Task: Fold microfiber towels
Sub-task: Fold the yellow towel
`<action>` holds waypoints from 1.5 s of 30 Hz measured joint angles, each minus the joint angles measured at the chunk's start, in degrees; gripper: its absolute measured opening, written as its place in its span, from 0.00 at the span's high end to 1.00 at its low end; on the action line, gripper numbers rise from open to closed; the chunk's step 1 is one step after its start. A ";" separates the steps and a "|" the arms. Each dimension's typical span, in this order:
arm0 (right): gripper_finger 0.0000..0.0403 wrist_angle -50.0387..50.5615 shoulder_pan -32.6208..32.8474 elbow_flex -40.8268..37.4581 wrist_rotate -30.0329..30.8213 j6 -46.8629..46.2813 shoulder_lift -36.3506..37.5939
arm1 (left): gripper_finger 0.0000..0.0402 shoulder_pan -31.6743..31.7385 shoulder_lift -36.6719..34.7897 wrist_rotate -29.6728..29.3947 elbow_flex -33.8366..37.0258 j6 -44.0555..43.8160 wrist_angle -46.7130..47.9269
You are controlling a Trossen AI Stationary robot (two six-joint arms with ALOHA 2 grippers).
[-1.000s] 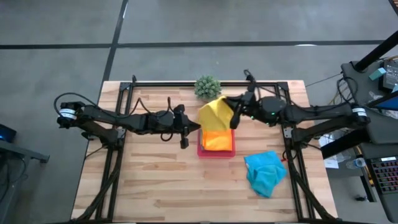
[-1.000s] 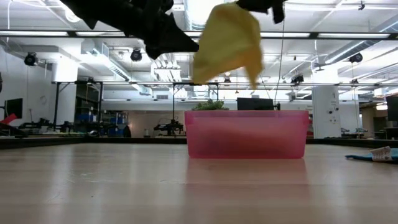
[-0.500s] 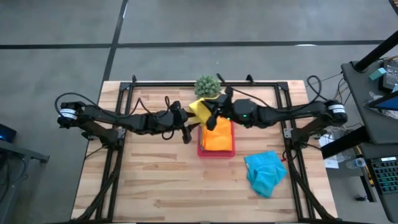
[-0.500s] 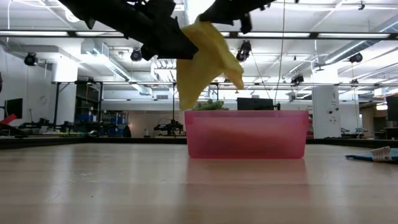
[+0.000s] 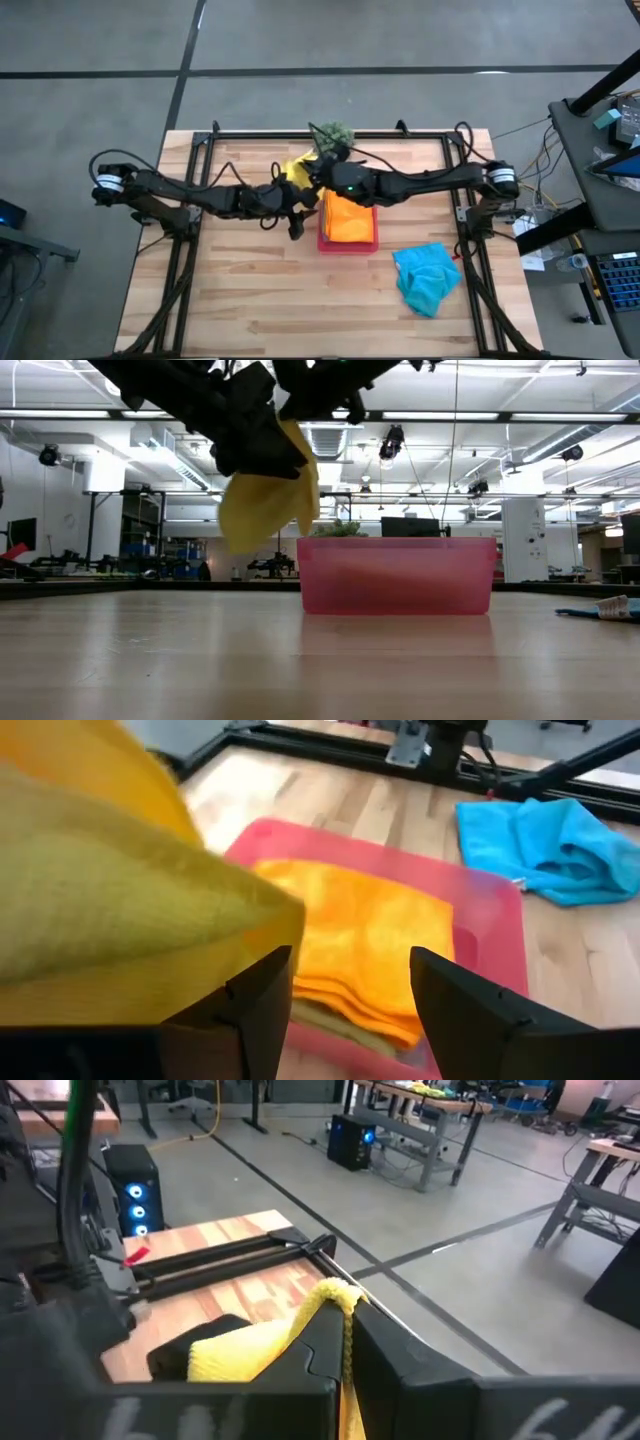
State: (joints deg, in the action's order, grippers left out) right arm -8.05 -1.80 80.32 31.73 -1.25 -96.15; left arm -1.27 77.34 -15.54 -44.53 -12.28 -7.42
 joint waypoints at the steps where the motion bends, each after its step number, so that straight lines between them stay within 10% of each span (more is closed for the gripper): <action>1: 0.98 0.05 0.02 0.65 -0.02 0.00 -0.73 | 0.53 -0.08 -0.39 -0.23 0.00 -1.02 0.90; 14: 0.98 0.92 0.02 2.14 0.00 -1.11 -2.66 | 0.54 0.01 -2.55 -16.73 -0.02 -7.83 8.34; 24: 0.98 2.30 0.02 2.01 -0.01 -1.30 -2.66 | 0.96 -0.06 -2.52 -17.22 -0.02 -4.53 9.95; 45: 0.98 18.06 0.04 1.35 1.06 -1.87 -2.55 | 1.00 -6.13 -19.94 -16.47 -0.04 -3.76 25.88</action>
State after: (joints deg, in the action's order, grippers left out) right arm 10.00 -1.76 81.66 32.79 -3.12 -98.70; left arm -7.39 57.41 -32.01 -44.58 -16.04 18.46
